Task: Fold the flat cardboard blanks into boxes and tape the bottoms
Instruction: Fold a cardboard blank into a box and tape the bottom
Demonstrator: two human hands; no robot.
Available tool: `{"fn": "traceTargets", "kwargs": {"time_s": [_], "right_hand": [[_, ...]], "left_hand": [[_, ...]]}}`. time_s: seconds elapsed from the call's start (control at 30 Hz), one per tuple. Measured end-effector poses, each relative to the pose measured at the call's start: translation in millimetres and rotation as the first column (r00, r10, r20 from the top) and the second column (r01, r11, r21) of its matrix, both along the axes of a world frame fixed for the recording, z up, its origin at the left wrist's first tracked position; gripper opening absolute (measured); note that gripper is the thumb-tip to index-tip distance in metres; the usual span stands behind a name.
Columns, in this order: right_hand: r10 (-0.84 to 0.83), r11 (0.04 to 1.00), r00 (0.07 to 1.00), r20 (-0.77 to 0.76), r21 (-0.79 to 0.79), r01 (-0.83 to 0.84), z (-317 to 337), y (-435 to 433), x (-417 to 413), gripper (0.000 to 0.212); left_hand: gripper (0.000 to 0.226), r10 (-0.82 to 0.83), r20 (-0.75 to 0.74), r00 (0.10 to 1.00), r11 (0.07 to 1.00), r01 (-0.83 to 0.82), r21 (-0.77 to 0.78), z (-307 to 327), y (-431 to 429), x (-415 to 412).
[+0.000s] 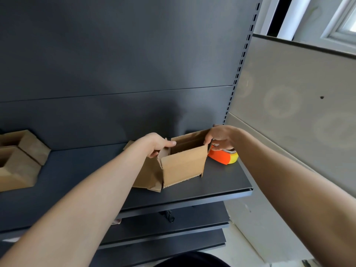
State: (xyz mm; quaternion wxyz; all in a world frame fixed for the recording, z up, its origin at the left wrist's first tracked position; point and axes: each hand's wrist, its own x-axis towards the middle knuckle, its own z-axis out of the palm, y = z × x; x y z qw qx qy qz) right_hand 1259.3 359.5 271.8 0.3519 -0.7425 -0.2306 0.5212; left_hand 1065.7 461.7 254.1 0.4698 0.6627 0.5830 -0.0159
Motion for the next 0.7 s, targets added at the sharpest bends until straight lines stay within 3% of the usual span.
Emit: {"fn": "traceTargets", "kwargs": {"time_s": [0.13,0.37,0.43,0.57,0.7], "right_hand": [[0.068,0.998,0.997,-0.033,-0.009,-0.069,3,-7,-1,0.059],[0.045,0.999,0.986,-0.161,0.029,-0.041,7,-19,-9,0.060],[0.040,0.999,0.979,-0.201,0.028,-0.035,1,-16,-8,0.055],[-0.095,0.994,0.974,-0.206,0.026,0.102,-7,-14,-11,0.024],[-0.168,0.984,0.962,-0.216,0.028,0.178,-15,-12,-11,0.032]], "left_hand": [[0.040,0.116,0.104,0.988,0.993,-0.116,-0.015,-5,2,-1],[0.040,0.299,0.248,0.922,0.951,-0.266,-0.159,3,-6,5],[0.042,0.340,0.287,0.896,0.934,-0.288,-0.211,6,-8,6],[0.047,0.378,0.339,0.862,0.917,-0.298,-0.266,7,-12,9],[0.048,0.346,0.359,0.867,0.928,-0.259,-0.269,2,-17,13]]}}
